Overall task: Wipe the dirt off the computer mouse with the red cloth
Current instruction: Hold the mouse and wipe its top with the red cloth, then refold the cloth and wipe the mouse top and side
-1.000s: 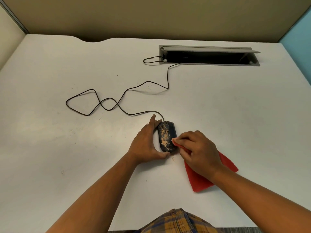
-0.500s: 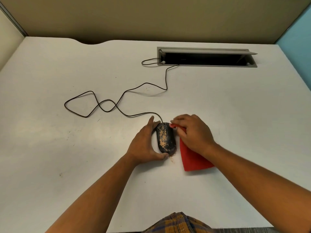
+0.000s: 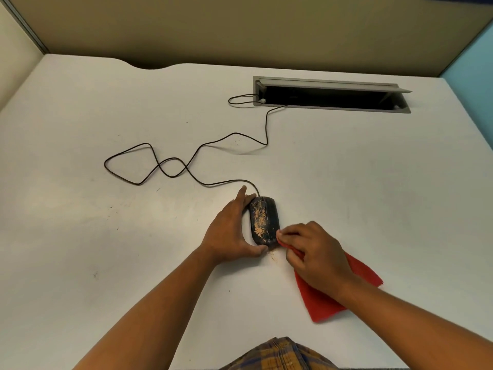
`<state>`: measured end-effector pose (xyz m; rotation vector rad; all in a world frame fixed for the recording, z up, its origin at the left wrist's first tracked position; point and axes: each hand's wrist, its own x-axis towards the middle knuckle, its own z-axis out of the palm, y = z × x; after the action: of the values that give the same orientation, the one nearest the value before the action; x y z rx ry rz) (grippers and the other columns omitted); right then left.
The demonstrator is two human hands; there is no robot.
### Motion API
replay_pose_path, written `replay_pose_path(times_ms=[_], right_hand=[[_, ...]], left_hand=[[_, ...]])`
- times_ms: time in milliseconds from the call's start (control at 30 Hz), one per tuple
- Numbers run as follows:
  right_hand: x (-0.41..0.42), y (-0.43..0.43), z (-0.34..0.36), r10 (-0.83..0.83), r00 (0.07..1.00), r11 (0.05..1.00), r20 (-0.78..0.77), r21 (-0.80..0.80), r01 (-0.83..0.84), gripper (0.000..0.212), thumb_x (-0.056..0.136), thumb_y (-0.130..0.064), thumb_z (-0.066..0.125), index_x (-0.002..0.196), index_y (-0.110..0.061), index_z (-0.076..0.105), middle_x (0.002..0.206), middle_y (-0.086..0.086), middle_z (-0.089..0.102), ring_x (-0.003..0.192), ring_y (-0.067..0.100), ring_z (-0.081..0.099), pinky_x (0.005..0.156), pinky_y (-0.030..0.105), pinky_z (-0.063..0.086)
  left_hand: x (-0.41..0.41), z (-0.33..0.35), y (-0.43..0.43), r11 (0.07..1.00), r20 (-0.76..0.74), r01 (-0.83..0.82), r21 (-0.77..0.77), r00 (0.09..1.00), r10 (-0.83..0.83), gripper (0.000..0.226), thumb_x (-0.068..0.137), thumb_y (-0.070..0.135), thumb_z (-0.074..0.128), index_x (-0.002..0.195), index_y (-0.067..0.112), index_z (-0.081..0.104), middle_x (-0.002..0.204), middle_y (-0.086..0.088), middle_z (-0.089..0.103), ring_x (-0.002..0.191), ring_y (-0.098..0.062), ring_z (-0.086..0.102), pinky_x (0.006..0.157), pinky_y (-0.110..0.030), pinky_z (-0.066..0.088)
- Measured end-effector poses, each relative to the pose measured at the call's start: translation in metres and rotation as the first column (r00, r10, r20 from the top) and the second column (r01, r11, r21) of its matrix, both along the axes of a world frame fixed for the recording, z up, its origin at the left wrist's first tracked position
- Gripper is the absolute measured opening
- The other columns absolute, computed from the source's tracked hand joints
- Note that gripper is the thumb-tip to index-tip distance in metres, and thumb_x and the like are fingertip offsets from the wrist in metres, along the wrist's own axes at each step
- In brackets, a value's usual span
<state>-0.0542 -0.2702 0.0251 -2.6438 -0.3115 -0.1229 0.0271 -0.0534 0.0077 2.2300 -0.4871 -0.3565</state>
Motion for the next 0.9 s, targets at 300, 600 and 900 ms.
replay_pose_path(times_ms=[300, 600, 900], right_hand=[[-0.009, -0.004, 0.015, 0.006, 0.999, 0.999, 0.034, 0.034, -0.007, 0.034, 0.090, -0.030, 0.053, 0.117, -0.025, 0.072, 0.115, -0.012, 0.067, 0.099, 0.007, 0.055, 0.077, 0.020, 0.050], [0.005, 0.023, 0.062, -0.068, 0.979, 0.913, 0.192, 0.408, -0.017, 0.031, 0.095, -0.023, 0.058, 0.124, -0.018, 0.067, 0.126, -0.008, 0.061, 0.118, 0.013, 0.056, 0.098, 0.025, 0.045], [0.016, 0.074, 0.094, 0.220, 0.962, 0.493, -0.163, 0.869, 0.035, 0.061, 0.098, -0.056, 0.035, 0.150, -0.024, 0.036, 0.152, -0.011, 0.043, 0.140, 0.010, 0.039, 0.109, 0.025, 0.039]], left_hand=[[0.002, 0.004, 0.002, 0.999, -0.063, 0.032, -0.010, 0.997, -0.033, 0.143, 0.053, 0.056, 0.089, 0.156, 0.026, -0.006, 0.158, 0.013, 0.029, 0.142, -0.003, 0.027, 0.114, -0.025, 0.026], [-0.025, 0.054, 0.008, 0.939, -0.096, -0.086, -0.333, 0.994, 0.057, 0.116, 0.063, 0.063, 0.081, 0.155, 0.031, 0.018, 0.160, 0.017, 0.022, 0.145, 0.002, 0.019, 0.119, -0.039, 0.025], [-0.058, 0.093, -0.021, 0.653, -0.311, -0.383, -0.654, 0.922, 0.230, 0.054, 0.097, 0.035, 0.056, 0.148, 0.032, 0.038, 0.132, 0.002, 0.062, 0.117, -0.019, 0.062, 0.092, -0.035, 0.054]])
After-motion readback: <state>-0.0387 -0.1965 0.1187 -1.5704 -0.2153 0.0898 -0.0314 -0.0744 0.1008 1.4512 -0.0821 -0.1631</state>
